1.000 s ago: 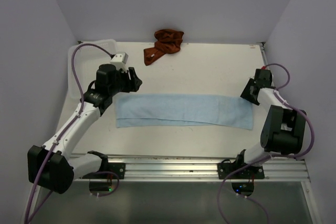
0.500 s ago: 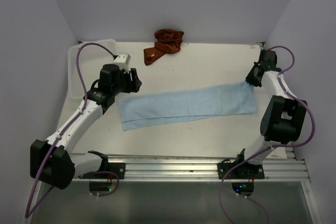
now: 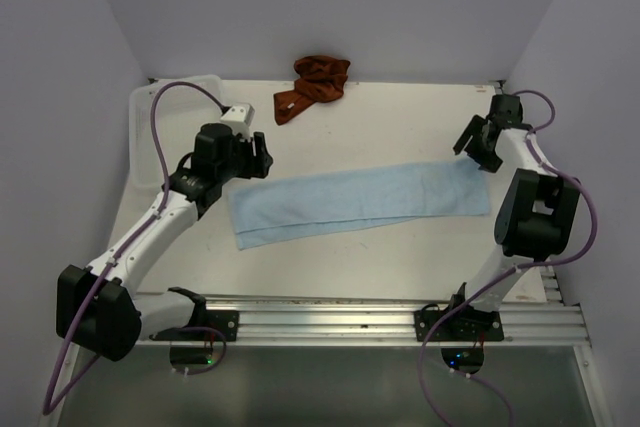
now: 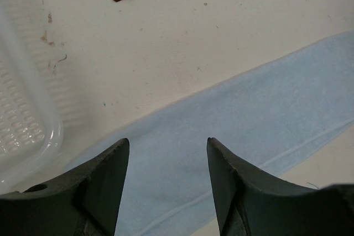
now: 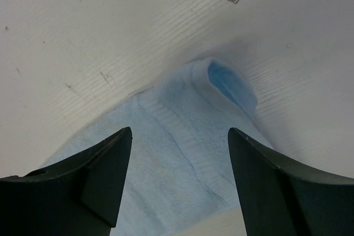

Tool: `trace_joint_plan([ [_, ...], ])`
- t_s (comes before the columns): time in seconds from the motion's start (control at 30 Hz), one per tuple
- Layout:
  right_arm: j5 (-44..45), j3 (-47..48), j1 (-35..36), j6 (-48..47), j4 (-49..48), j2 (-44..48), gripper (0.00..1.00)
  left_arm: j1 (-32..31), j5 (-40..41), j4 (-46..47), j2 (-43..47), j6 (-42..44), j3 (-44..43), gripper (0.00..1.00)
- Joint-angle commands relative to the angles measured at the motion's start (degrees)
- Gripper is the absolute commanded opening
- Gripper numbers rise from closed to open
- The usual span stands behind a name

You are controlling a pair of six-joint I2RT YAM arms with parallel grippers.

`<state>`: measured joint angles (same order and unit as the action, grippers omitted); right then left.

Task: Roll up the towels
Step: Fold the towel

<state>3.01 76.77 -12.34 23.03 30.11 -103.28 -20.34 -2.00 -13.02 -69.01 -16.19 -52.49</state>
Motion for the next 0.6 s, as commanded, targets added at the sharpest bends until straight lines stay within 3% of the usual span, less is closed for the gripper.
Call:
trace_joint_plan([
  [0.0,2.17,-2.06,-0.06,-2.19,-2.41,5.28,0.74,-0.58,0.77,0.18,0.37,1.6,-0.16,0.63],
  [0.17,5.0,-11.18,-0.93,-3.78,-6.1,10.03,0.73,-1.37,1.3,0.01,0.37,1.86,-0.16,0.63],
  [0.27,3.85,-14.1,-2.6,-3.86,-7.96,10.65,0.66,-1.81,1.21,0.01,0.28,1.95,0.02,0.63],
  [0.4,3.32,-15.34,-3.39,-5.97,-9.36,9.77,0.59,-1.9,1.38,0.01,0.46,2.03,0.19,0.63],
  [0.57,4.37,-14.72,-3.57,-8.43,-11.3,7.4,0.6,-1.9,1.12,0.1,-0.15,1.95,0.19,0.64],
])
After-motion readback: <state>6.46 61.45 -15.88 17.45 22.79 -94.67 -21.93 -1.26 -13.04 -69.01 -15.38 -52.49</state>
